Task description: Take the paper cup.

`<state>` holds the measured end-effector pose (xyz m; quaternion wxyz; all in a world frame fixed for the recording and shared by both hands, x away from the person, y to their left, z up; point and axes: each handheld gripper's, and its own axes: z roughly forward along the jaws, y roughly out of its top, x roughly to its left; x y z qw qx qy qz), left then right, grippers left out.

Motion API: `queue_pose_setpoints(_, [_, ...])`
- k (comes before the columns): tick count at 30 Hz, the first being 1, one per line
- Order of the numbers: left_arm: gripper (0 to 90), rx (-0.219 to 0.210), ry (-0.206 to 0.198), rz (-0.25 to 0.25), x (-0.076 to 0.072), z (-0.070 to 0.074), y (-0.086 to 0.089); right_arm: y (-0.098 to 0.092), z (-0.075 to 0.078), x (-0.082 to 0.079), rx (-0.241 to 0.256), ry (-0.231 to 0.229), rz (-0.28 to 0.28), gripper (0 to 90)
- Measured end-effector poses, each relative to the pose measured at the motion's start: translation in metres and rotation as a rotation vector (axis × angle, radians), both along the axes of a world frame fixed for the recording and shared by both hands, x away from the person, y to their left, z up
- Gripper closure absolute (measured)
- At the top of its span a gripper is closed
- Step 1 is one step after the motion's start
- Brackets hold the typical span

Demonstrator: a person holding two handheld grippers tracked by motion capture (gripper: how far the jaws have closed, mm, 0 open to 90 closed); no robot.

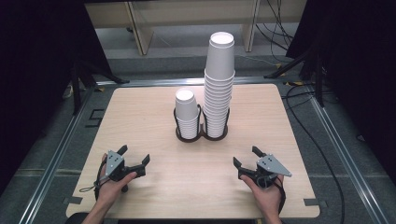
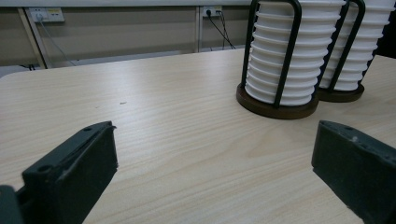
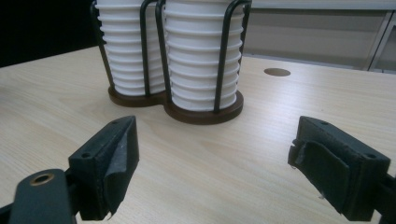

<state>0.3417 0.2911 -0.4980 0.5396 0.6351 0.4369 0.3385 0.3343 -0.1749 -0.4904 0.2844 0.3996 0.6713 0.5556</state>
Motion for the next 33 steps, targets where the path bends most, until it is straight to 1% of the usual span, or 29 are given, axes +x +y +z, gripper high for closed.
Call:
queue_pose_setpoints(2, [0.0, -0.004, -0.001, 0.003, 0.001, 0.0, 0.0, -0.002, 0.0, 0.0, -0.004, 0.001, 0.002, 14.8])
queue_pose_setpoints(4, [0.0, -0.005, 0.001, 0.007, 0.001, 0.0, 0.0, -0.003, 0.0, 0.0, 0.011, 0.007, 0.01, 14.9])
queue_pose_setpoints(5, [0.0, -0.013, -0.001, 0.016, 0.0, 0.0, 0.0, -0.002, 0.0, 0.001, 0.015, 0.004, 0.016, 14.9])
queue_pose_setpoints(7, [0.0, -0.013, -0.001, 0.011, 0.0, 0.0, 0.0, -0.001, 0.0, 0.0, 0.023, 0.012, 0.01, 14.9])
queue_pose_setpoints(8, [0.0, 0.004, 0.014, 0.012, -0.001, 0.001, 0.001, -0.002, 0.001, 0.0, 0.01, -0.008, 0.007, 14.9])
queue_pose_setpoints(9, [0.0, 0.004, 0.013, 0.012, -0.001, 0.001, 0.001, -0.002, 0.001, 0.0, 0.01, -0.008, 0.007, 14.9])
queue_pose_setpoints(10, [0.0, 0.004, 0.012, 0.013, -0.001, 0.001, 0.001, -0.002, 0.003, 0.001, 0.019, -0.027, 0.014, 14.9])
queue_pose_setpoints(11, [0.0, 0.002, 0.01, 0.012, -0.001, 0.001, 0.0, -0.002, 0.003, 0.001, 0.019, -0.027, 0.014, 14.9])
queue_pose_setpoints(12, [0.0, -0.004, 0.009, 0.005, -0.001, 0.001, 0.0, -0.002, 0.006, 0.001, 0.012, -0.037, 0.018, 14.9])
queue_pose_setpoints(13, [0.0, -0.031, 0.001, -0.017, 0.0, 0.002, -0.001, -0.002, 0.008, -0.001, 0.005, -0.027, 0.006, 14.9])
queue_pose_setpoints(14, [0.0, -0.031, 0.001, -0.017, 0.0, 0.002, -0.001, -0.002, 0.008, -0.001, 0.005, -0.027, 0.006, 14.9])
queue_pose_setpoints(15, [0.0, -0.037, -0.013, -0.029, 0.001, 0.004, -0.002, -0.002, 0.01, -0.001, 0.019, -0.032, 0.007, 14.9])
queue_pose_setpoints(16, [0.0, -0.034, -0.018, -0.034, 0.001, 0.006, -0.003, -0.003, 0.014, 0.0, 0.001, -0.043, 0.002, 14.9])
queue_pose_setpoints(17, [0.0, -0.042, -0.017, -0.048, 0.002, 0.011, -0.004, -0.002, 0.016, 0.001, 0.018, -0.036, 0.019, 14.9])
queue_pose_setpoints(19, [0.0, -0.051, -0.019, -0.057, 0.002, 0.013, -0.005, -0.002, 0.019, 0.001, 0.014, -0.033, 0.014, 14.9])
queue_pose_setpoints(20, [0.0, -0.063, -0.036, -0.069, 0.003, 0.014, -0.007, -0.003, 0.021, 0.003, 0.003, -0.067, 0.011, 14.9])
queue_pose_setpoints(21, [0.0, -0.045, -0.025, -0.07, 0.002, 0.017, -0.007, -0.002, 0.024, 0.002, 0.011, -0.054, 0.003, 14.9])
queue_pose_setpoints(22, [0.0, -0.043, -0.032, -0.078, 0.003, 0.019, -0.009, -0.002, 0.026, 0.003, 0.004, -0.066, 0.006, 14.9])
queue_pose_setpoints(23, [0.0, -0.039, -0.036, -0.087, 0.004, 0.021, -0.011, -0.002, 0.029, 0.003, 0.02, -0.07, 0.009, 14.9])
queue_pose_setpoints(24, [0.0, -0.04, -0.043, -0.096, 0.006, 0.024, -0.013, -0.001, 0.034, 0.004, 0.027, -0.072, -0.004, 14.9])
queue_pose_setpoints(25, [0.0, -0.051, -0.066, -0.109, 0.008, 0.026, -0.016, -0.001, 0.034, 0.004, 0.027, -0.072, -0.004, 14.9])
queue_pose_setpoints(26, [0.0, -0.043, -0.059, -0.107, 0.008, 0.03, -0.018, -0.001, 0.036, 0.007, 0.025, -0.102, 0.008, 14.9])
queue_pose_setpoints(27, [0.0, -0.065, -0.1, -0.113, 0.01, 0.037, -0.023, -0.001, 0.041, 0.009, 0.019, -0.083, -0.003, 14.9])
queue_pose_setpoints(28, [0.0, -0.065, -0.1, -0.113, 0.01, 0.037, -0.023, 0.0, 0.043, 0.011, 0.037, -0.091, 0.01, 14.9])
queue_pose_setpoints(29, [0.0, -0.073, -0.117, -0.118, 0.012, 0.042, -0.026, 0.0, 0.043, 0.011, 0.037, -0.091, 0.01, 14.9])
queue_pose_setpoints(30, [0.0, -0.07, -0.121, -0.127, 0.013, 0.046, -0.029, 0.002, 0.047, 0.013, 0.042, -0.105, 0.001, 14.9])
queue_pose_setpoints(31, [0.0, -0.069, -0.132, -0.138, 0.015, 0.05, -0.033, 0.002, 0.047, 0.013, 0.042, -0.105, 0.001, 14.9])
queue_pose_setpoints(32, [0.0, -0.071, -0.139, -0.148, 0.018, 0.054, -0.036, 0.001, 0.048, 0.016, 0.039, -0.125, 0.012, 14.9])
queue_pose_setpoints(33, [0.0, -0.073, -0.142, -0.159, 0.021, 0.058, -0.04, 0.001, 0.052, 0.018, 0.027, -0.12, -0.006, 14.9])
